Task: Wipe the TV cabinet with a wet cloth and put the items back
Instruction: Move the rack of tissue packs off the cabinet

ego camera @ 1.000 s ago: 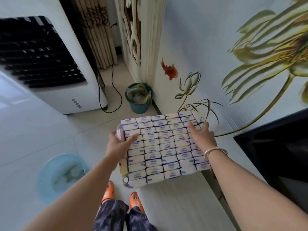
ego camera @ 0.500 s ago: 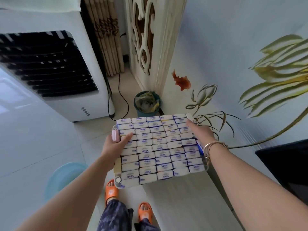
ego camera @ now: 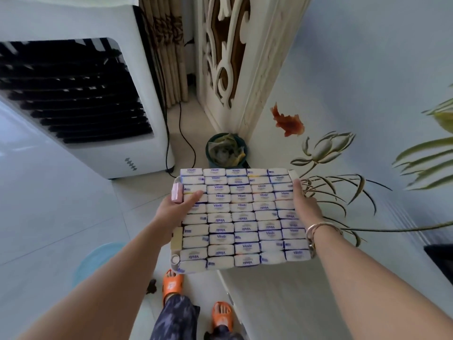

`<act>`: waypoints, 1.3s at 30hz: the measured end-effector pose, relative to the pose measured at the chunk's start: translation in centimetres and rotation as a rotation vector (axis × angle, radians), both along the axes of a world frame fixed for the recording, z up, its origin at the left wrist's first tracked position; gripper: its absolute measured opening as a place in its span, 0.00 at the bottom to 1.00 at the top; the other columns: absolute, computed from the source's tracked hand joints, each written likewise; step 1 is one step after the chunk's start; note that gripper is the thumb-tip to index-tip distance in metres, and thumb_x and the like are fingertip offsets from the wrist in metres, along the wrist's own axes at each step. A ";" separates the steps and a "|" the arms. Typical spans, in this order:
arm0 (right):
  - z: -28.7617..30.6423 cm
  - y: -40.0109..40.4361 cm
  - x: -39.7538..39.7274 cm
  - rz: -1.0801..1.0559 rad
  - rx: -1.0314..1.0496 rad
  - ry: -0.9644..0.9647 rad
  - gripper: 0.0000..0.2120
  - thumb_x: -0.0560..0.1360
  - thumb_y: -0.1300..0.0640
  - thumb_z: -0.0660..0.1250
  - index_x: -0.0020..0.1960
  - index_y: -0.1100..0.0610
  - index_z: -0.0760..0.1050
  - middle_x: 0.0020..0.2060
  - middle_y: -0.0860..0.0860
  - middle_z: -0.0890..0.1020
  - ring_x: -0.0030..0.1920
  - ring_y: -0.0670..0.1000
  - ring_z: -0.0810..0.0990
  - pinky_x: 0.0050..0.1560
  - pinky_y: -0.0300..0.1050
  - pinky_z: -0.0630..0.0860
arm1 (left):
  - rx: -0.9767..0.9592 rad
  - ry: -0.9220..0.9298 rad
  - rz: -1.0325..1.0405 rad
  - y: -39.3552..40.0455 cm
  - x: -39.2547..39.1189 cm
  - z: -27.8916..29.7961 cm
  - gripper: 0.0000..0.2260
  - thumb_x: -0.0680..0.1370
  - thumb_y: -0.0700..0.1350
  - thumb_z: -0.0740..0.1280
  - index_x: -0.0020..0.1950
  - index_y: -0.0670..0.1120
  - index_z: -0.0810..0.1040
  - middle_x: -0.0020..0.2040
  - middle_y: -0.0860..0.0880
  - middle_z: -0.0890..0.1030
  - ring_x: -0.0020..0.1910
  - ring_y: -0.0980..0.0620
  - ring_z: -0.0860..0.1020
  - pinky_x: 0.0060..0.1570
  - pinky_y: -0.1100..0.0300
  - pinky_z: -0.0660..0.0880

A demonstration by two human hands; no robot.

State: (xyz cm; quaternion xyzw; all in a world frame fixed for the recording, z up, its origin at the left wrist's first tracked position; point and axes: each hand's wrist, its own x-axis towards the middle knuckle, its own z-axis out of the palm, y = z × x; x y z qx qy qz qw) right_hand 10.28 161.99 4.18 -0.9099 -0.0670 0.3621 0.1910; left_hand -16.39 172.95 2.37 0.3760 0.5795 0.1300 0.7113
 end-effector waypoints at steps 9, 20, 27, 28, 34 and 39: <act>0.3 6.7 -2.0 0.042 0.121 0.083 0.37 0.77 0.36 0.56 0.74 0.57 0.47 0.61 0.56 0.72 0.62 0.60 0.73 0.60 0.51 0.69 | -0.016 0.099 0.095 4.6 -3.3 0.8 0.20 0.68 0.57 0.74 0.53 0.47 0.76 0.45 0.44 0.84 0.42 0.45 0.83 0.36 0.52 0.80; -5.4 20.0 -6.8 0.237 0.239 0.166 0.41 0.70 0.26 0.50 0.71 0.54 0.65 0.62 0.54 0.77 0.60 0.58 0.76 0.63 0.57 0.71 | 0.146 0.113 0.213 15.4 -9.0 -3.1 0.20 0.70 0.55 0.74 0.57 0.47 0.77 0.47 0.44 0.85 0.42 0.45 0.84 0.32 0.54 0.80; -19.7 22.3 -7.0 0.231 0.239 0.181 0.26 0.75 0.31 0.51 0.50 0.51 0.74 0.41 0.48 0.80 0.42 0.50 0.79 0.43 0.45 0.74 | 0.152 0.188 0.189 18.9 -9.5 -16.5 0.23 0.67 0.57 0.74 0.56 0.47 0.77 0.47 0.44 0.84 0.42 0.44 0.84 0.35 0.53 0.81; -21.9 22.1 -6.9 0.213 0.240 0.190 0.22 0.77 0.34 0.52 0.47 0.51 0.73 0.41 0.48 0.80 0.41 0.49 0.78 0.39 0.42 0.72 | 0.144 0.197 0.184 19.0 -9.5 -18.7 0.23 0.67 0.57 0.74 0.56 0.47 0.77 0.47 0.44 0.84 0.42 0.44 0.84 0.35 0.54 0.81; -34.9 22.0 -6.4 0.134 0.227 0.268 0.36 0.62 0.24 0.54 0.55 0.51 0.74 0.48 0.51 0.83 0.46 0.55 0.82 0.53 0.55 0.78 | 0.089 0.196 0.162 18.9 -8.7 -30.9 0.22 0.69 0.55 0.73 0.57 0.46 0.77 0.47 0.43 0.84 0.42 0.44 0.84 0.33 0.55 0.80; -42.2 21.7 -6.0 0.144 0.188 0.241 0.32 0.70 0.28 0.53 0.55 0.54 0.73 0.49 0.53 0.81 0.48 0.56 0.80 0.56 0.58 0.76 | 0.034 0.186 0.147 18.6 -7.8 -37.9 0.22 0.70 0.54 0.73 0.59 0.45 0.75 0.49 0.42 0.84 0.43 0.44 0.84 0.31 0.56 0.80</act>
